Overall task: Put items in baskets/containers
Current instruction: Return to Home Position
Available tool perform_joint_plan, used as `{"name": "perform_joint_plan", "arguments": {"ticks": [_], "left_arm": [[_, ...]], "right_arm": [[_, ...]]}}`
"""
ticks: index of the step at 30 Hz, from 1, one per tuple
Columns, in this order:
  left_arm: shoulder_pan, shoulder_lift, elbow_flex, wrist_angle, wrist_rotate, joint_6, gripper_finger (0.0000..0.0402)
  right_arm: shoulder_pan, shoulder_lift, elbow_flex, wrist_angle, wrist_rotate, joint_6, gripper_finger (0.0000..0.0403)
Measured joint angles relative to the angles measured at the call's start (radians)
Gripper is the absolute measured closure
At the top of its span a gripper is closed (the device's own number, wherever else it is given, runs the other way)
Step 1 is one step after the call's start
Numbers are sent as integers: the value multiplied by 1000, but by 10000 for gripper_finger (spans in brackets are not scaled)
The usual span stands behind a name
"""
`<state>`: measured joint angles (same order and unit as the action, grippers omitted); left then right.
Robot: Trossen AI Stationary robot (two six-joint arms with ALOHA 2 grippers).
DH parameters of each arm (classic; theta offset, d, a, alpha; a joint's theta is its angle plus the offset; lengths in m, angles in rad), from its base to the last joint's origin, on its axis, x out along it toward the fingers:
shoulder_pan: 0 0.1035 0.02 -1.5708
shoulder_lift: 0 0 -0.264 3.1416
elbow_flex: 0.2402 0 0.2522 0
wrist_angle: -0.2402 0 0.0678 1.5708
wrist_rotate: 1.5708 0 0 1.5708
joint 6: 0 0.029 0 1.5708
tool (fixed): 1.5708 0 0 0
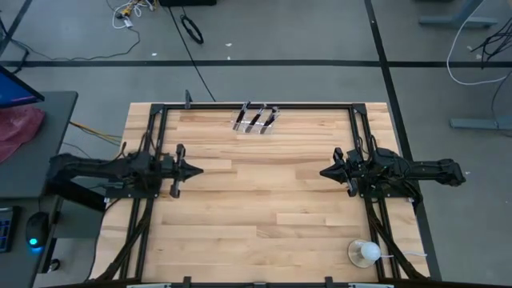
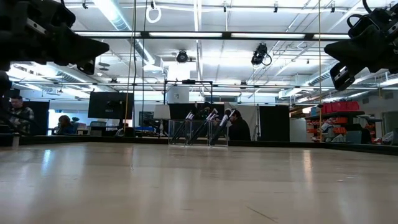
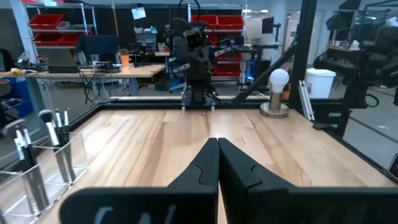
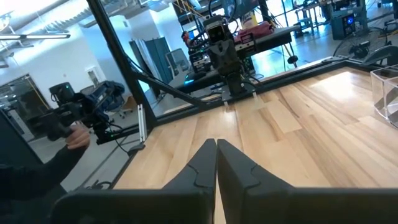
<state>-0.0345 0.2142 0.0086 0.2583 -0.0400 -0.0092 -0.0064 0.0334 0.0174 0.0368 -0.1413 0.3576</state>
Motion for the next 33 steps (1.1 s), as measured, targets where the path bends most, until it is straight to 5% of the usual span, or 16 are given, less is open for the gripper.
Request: {"name": "perform_joint_plan", "arguments": {"ticks": [9, 23, 33], "left_arm": [[0, -215, 0, -213, -43, 3, 399], [38, -194, 1, -240, -9, -8, 399], [38, -194, -1, -207, -11, -190, 399]], "right_arm": [[0, 0, 0, 0, 0, 0, 387], [0, 0, 0, 0, 0, 0, 387], [0, 0, 0, 0, 0, 0, 387]]}}
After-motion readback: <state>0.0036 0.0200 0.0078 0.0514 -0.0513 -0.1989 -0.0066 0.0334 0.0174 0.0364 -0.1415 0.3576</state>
